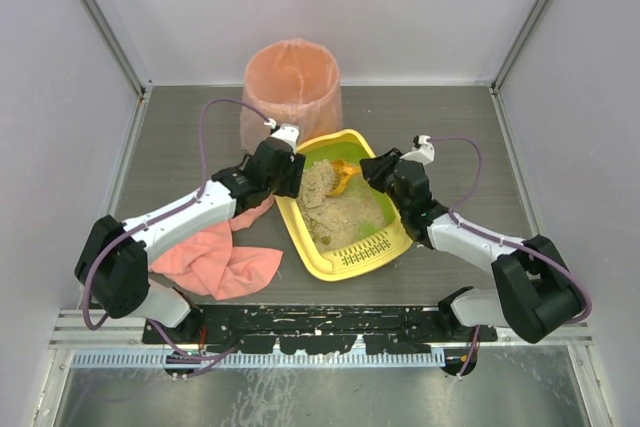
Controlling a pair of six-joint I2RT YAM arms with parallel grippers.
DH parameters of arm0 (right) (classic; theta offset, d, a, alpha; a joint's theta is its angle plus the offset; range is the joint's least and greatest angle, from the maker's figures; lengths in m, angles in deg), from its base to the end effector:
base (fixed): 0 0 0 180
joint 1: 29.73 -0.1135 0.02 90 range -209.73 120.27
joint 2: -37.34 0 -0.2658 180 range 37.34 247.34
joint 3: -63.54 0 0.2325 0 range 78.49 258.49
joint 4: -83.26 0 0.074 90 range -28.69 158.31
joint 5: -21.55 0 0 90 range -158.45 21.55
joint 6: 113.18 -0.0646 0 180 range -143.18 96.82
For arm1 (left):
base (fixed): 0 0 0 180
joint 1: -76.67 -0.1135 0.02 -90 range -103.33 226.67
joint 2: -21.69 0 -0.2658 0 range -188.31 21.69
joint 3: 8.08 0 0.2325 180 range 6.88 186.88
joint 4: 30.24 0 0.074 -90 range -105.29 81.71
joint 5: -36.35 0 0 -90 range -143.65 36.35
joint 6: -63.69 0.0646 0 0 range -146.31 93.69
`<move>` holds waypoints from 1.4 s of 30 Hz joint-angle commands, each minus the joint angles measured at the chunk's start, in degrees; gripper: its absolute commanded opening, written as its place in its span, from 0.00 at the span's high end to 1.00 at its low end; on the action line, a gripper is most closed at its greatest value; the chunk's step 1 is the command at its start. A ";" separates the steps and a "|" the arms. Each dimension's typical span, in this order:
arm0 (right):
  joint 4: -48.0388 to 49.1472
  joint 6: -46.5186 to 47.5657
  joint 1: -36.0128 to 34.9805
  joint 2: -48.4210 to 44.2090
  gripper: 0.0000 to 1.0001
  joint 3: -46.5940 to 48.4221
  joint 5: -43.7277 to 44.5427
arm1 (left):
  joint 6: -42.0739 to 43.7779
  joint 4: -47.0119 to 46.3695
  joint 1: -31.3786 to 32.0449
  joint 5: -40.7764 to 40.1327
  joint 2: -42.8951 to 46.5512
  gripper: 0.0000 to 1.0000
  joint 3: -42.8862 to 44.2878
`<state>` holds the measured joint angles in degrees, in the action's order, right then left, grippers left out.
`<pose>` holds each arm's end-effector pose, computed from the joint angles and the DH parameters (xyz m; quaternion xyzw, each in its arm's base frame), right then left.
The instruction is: Clean the litter box
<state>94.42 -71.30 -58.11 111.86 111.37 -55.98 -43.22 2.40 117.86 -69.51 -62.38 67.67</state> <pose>0.2608 0.1250 0.2285 0.2004 0.7685 0.3045 0.5259 0.2565 -0.2010 0.2550 0.1335 0.8930 -0.0899 0.4203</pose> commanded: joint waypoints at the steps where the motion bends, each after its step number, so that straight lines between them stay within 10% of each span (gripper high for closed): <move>1: 8.81 -6.67 -0.67 -0.45 0.99 -4.66 -1.51 | 0.03 -3.93 1.76 4.89 -0.89 0.42 2.98; 22: 12.00 -7.97 -0.55 -16.38 0.99 -14.18 2.84 | 0.30 -1.30 1.74 2.98 0.16 0.42 4.57; 42: 21.07 -20.37 15.61 -21.81 0.99 -23.08 -20.33 | -1.37 5.26 1.56 -0.34 13.35 0.08 8.02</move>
<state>105.37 -85.42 -44.97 89.87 89.95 -70.10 -44.99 6.25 119.30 -67.71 -53.03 73.51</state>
